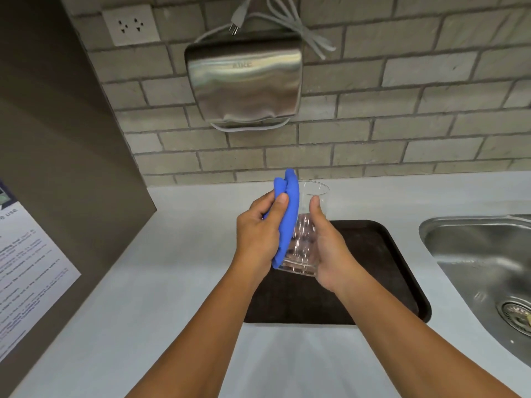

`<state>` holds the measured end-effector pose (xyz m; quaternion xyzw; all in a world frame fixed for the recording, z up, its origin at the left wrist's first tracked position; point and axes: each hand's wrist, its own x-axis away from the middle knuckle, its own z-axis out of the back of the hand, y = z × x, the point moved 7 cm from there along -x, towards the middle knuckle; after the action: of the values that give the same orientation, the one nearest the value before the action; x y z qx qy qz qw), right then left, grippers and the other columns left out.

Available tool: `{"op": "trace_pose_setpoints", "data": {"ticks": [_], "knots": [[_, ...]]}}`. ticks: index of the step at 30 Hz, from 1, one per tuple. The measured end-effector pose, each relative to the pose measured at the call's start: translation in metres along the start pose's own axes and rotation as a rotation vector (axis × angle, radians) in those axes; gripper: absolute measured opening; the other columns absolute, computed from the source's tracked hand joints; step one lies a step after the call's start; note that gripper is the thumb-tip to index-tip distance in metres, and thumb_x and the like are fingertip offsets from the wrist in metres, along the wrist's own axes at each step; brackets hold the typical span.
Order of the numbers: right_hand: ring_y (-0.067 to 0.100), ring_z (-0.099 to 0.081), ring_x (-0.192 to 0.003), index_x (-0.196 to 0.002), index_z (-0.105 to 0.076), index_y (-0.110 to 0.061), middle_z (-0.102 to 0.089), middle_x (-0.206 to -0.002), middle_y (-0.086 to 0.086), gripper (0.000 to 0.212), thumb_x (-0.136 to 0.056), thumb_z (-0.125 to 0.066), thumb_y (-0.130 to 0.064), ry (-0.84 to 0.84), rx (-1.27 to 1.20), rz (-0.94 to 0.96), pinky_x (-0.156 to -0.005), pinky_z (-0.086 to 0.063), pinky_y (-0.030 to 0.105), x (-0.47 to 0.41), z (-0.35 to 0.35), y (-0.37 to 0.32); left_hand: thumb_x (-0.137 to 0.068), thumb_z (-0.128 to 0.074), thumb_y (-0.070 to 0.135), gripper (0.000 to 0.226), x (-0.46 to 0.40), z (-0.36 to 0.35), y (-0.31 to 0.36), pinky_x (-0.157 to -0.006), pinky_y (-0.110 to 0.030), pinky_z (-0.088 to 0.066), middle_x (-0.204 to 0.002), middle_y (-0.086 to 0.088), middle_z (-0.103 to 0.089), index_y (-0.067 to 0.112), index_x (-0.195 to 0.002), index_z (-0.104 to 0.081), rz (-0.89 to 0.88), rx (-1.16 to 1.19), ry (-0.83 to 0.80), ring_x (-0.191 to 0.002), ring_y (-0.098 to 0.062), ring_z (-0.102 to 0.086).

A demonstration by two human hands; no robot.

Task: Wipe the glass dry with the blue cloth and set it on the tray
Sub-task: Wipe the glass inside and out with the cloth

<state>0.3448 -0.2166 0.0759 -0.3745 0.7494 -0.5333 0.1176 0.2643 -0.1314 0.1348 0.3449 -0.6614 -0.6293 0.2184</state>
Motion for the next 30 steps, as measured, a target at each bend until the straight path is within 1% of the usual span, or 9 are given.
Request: {"op": "trace_pose_setpoints", "data": {"ticks": [7,12,14,17,20,23,26,28,30], "knots": [[0.027,-0.078,-0.096,-0.123,-0.069,-0.019,-0.079,-0.110,0.011,0.083,-0.062,-0.065,-0.075,0.037,0.002,0.104,-0.085,-0.063,0.046,0.017,-0.009,-0.007,-0.092,-0.056,0.045,0.040,0.017,-0.009,0.002,-0.087,-0.022,-0.055,-0.118,0.011,-0.066,0.037,-0.131,-0.057,-0.073,-0.137,-0.041,-0.101,-0.004,-0.066],[0.029,-0.076,-0.106,-0.122,-0.072,-0.020,-0.079,-0.114,0.009,0.081,-0.062,-0.066,-0.075,0.034,-0.026,0.103,-0.098,-0.057,0.053,0.026,-0.010,-0.005,-0.090,-0.062,0.037,0.026,0.026,-0.011,0.015,-0.072,-0.005,-0.048,-0.113,0.010,-0.053,0.059,-0.099,-0.053,-0.152,-0.219,-0.040,-0.089,0.014,-0.059],[0.032,-0.075,-0.105,-0.123,-0.072,-0.018,-0.078,-0.115,0.012,0.083,-0.063,-0.064,-0.075,0.015,-0.070,0.065,-0.097,-0.057,0.053,0.028,-0.010,-0.001,-0.091,-0.061,0.040,0.020,0.024,-0.007,0.011,-0.079,-0.013,-0.052,-0.111,0.006,-0.055,0.058,-0.092,-0.054,-0.127,-0.214,-0.016,-0.089,0.005,-0.063],[0.034,-0.078,-0.092,-0.119,-0.072,-0.012,-0.079,-0.108,0.016,0.079,-0.068,-0.060,-0.071,-0.028,-0.140,0.011,-0.082,-0.061,0.049,0.034,-0.012,0.004,-0.090,-0.058,0.047,0.007,0.018,0.002,0.002,-0.084,-0.042,-0.058,-0.106,-0.005,-0.066,0.044,-0.092,-0.065,-0.012,-0.151,0.031,-0.087,-0.019,-0.068],[0.039,-0.074,-0.094,-0.108,-0.077,-0.009,-0.077,-0.107,0.021,0.073,-0.069,-0.059,-0.069,-0.057,-0.186,0.017,-0.090,-0.058,0.057,0.036,-0.013,0.004,-0.091,-0.058,0.047,0.020,0.015,0.005,-0.004,-0.061,-0.038,-0.057,-0.094,-0.017,-0.071,0.030,-0.088,-0.068,0.154,-0.095,0.034,-0.069,-0.025,-0.066],[0.041,-0.072,-0.094,-0.111,-0.074,-0.007,-0.075,-0.105,0.024,0.079,-0.070,-0.057,-0.072,-0.083,-0.177,0.018,-0.094,-0.055,0.060,0.037,-0.015,0.002,-0.093,-0.055,0.047,0.022,0.014,0.008,-0.003,-0.053,-0.031,-0.054,-0.084,-0.012,-0.072,0.029,-0.086,-0.065,0.254,-0.076,0.033,-0.058,-0.021,-0.064],[0.037,-0.074,-0.094,-0.115,-0.073,-0.008,-0.076,-0.108,0.021,0.079,-0.071,-0.056,-0.072,-0.076,-0.159,0.021,-0.091,-0.056,0.054,0.036,-0.018,0.003,-0.095,-0.053,0.041,0.016,0.021,0.004,0.012,-0.057,-0.022,-0.053,-0.095,-0.002,-0.062,0.032,-0.092,-0.065,0.011,-0.225,0.068,-0.063,-0.004,-0.064],[0.035,-0.073,-0.108,-0.115,-0.077,-0.016,-0.077,-0.117,0.017,0.070,-0.076,-0.057,-0.071,-0.069,-0.150,0.047,-0.100,-0.053,0.054,0.035,-0.020,0.002,-0.094,-0.056,0.038,0.026,0.034,-0.007,0.027,-0.074,-0.018,-0.049,-0.105,0.002,-0.050,0.024,-0.113,-0.066,-0.268,-0.435,0.048,-0.090,-0.006,-0.059],[0.028,-0.073,-0.112,-0.109,-0.080,-0.024,-0.078,-0.117,0.010,0.060,-0.077,-0.057,-0.070,-0.066,-0.136,0.065,-0.103,-0.053,0.051,0.034,-0.022,-0.001,-0.090,-0.056,0.040,0.043,0.041,-0.016,0.028,-0.088,-0.019,-0.045,-0.110,0.005,-0.042,0.020,-0.127,-0.060,-0.403,-0.566,0.025,-0.107,-0.013,-0.048]]}}
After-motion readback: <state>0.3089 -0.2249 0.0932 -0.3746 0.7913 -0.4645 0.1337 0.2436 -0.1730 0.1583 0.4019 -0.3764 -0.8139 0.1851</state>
